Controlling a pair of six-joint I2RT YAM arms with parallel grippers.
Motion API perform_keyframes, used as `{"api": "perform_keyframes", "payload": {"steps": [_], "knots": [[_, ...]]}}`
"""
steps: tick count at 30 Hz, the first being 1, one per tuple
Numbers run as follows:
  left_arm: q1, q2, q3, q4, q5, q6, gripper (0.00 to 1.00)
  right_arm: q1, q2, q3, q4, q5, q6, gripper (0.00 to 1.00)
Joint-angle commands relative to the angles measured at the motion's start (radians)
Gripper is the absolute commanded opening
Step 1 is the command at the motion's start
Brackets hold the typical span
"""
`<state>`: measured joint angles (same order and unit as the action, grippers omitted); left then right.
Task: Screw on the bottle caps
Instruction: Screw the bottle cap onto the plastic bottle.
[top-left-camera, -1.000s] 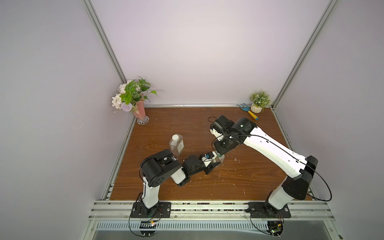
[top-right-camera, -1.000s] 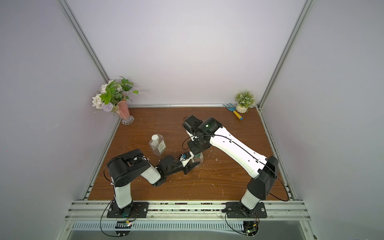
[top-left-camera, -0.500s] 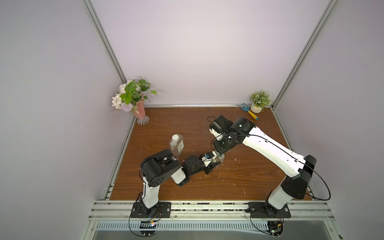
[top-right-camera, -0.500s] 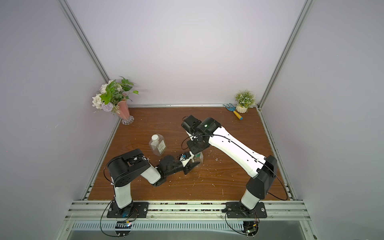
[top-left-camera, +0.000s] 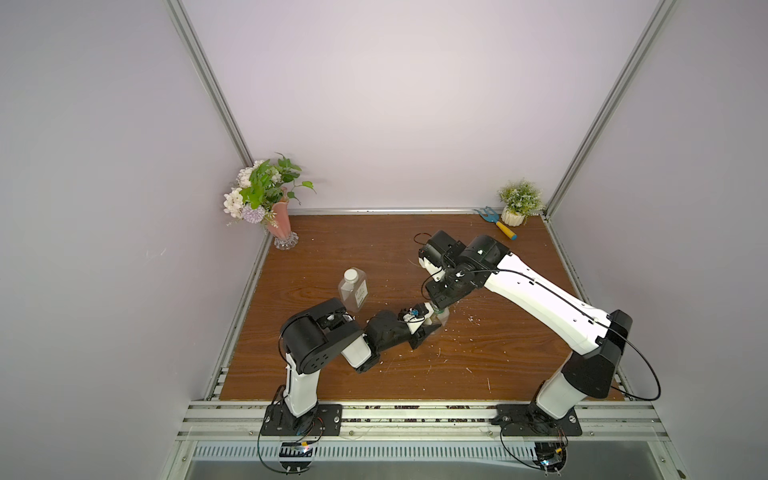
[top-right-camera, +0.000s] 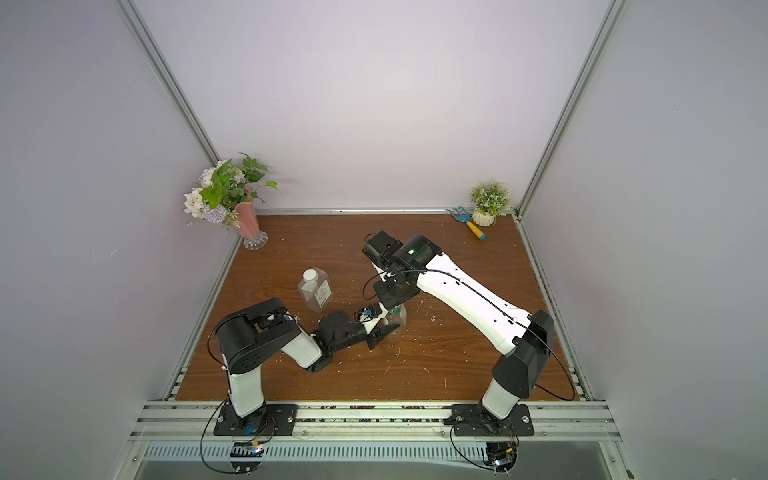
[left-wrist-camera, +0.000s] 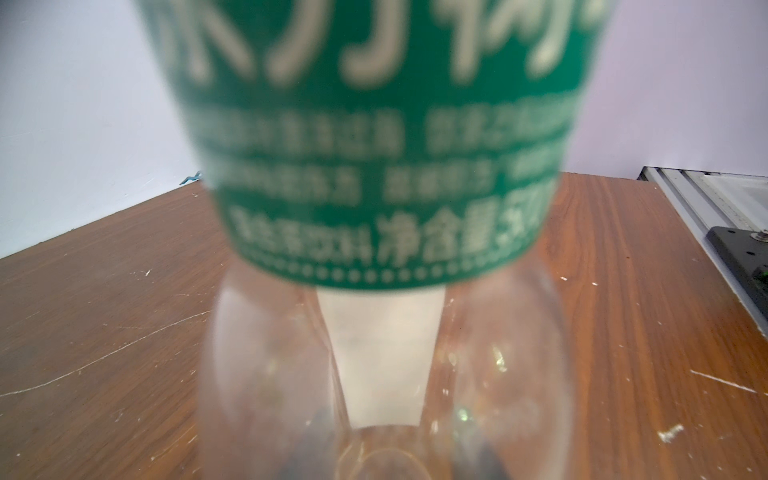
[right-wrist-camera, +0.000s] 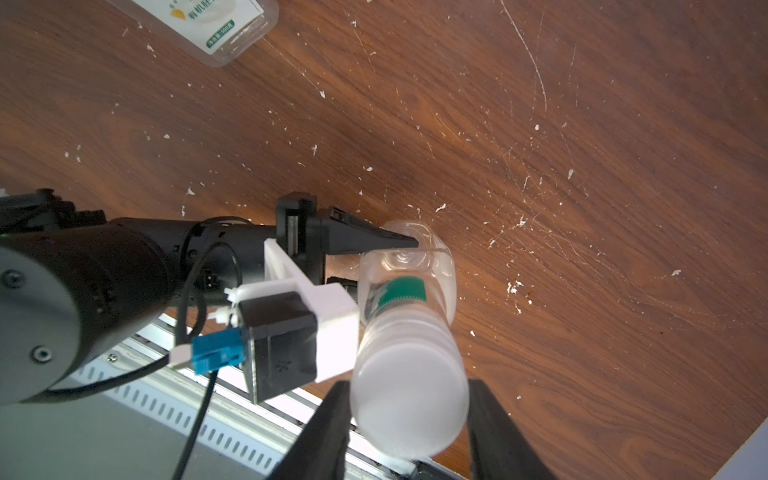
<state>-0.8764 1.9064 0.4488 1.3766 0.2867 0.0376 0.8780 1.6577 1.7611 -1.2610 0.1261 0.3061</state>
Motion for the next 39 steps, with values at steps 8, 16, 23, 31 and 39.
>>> {"api": "perform_keyframes", "payload": {"steps": [8, 16, 23, 31, 39], "knots": [[-0.01, 0.011, 0.007, -0.074, -0.007, 0.03, 0.4, 0.01, 0.01, 0.023, -0.01, 0.024, -0.001, 0.48], [-0.009, 0.016, 0.009, -0.074, -0.008, 0.029, 0.4, 0.01, 0.001, 0.02, -0.015, 0.037, 0.0, 0.48], [-0.006, 0.02, 0.012, -0.077, -0.006, 0.029, 0.4, 0.01, -0.004, 0.011, -0.015, 0.047, 0.001, 0.46], [0.02, 0.023, 0.015, -0.076, 0.036, 0.003, 0.39, 0.01, -0.025, -0.001, -0.004, 0.057, 0.002, 0.43], [0.026, 0.022, 0.016, -0.077, 0.051, -0.002, 0.39, 0.01, -0.054, -0.023, 0.022, 0.071, 0.01, 0.42]]}}
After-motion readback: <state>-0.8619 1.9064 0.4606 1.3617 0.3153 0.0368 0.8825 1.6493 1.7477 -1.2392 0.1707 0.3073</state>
